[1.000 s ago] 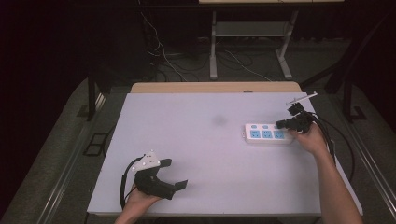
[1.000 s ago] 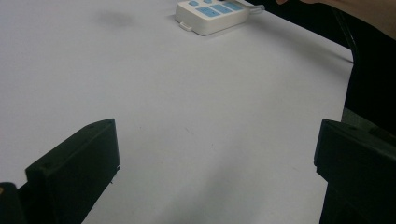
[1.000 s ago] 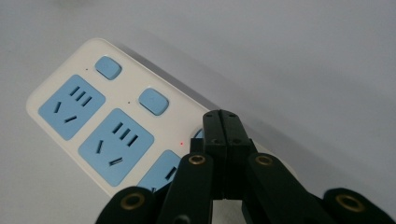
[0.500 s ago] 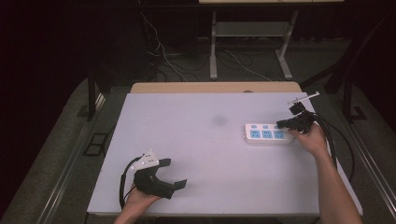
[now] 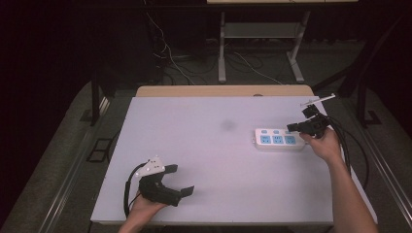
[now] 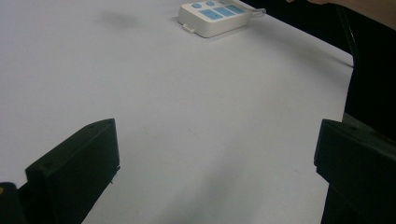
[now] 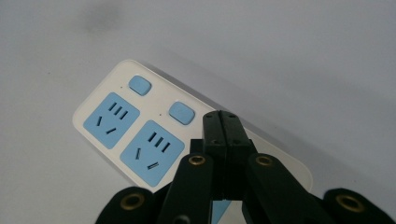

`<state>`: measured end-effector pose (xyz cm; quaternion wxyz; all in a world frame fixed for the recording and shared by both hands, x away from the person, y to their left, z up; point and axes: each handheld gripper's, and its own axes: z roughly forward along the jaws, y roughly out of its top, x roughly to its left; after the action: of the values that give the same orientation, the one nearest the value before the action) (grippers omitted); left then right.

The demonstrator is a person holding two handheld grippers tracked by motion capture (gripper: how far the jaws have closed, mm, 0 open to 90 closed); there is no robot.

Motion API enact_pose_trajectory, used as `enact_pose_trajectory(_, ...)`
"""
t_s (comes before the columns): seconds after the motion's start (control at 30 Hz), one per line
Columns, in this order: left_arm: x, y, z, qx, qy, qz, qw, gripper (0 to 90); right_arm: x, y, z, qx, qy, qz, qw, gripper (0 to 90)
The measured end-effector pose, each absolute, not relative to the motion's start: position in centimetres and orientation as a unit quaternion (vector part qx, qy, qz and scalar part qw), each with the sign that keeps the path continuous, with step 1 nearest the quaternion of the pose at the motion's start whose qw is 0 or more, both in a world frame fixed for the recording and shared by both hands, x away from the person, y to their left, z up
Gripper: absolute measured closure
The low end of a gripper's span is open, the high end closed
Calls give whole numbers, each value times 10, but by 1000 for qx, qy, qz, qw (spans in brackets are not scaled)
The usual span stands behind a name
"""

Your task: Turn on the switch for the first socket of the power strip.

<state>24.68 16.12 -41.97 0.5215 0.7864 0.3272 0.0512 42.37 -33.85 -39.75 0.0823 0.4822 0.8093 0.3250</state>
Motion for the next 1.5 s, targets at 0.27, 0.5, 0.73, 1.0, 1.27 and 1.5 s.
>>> enact_pose_trajectory(0.27,246,162,-420,784,329,51,525,0,412,-340,-383,493,796,340,85,900)
enact_pose_trajectory(0.5,246,162,-419,782,330,51,526,0,403,-339,-374,499,788,349,88,900)
enact_pose_trajectory(0.73,246,163,-419,780,331,51,528,0,391,-333,-364,498,784,359,90,900)
enact_pose_trajectory(1.0,246,164,-419,778,334,53,530,0,368,-327,-353,499,767,392,97,719)
enact_pose_trajectory(1.27,246,165,-419,777,336,53,529,0,343,-330,-360,511,742,426,86,420)
enact_pose_trajectory(1.5,246,165,-420,776,338,53,530,0,321,-329,-367,505,722,466,80,44)
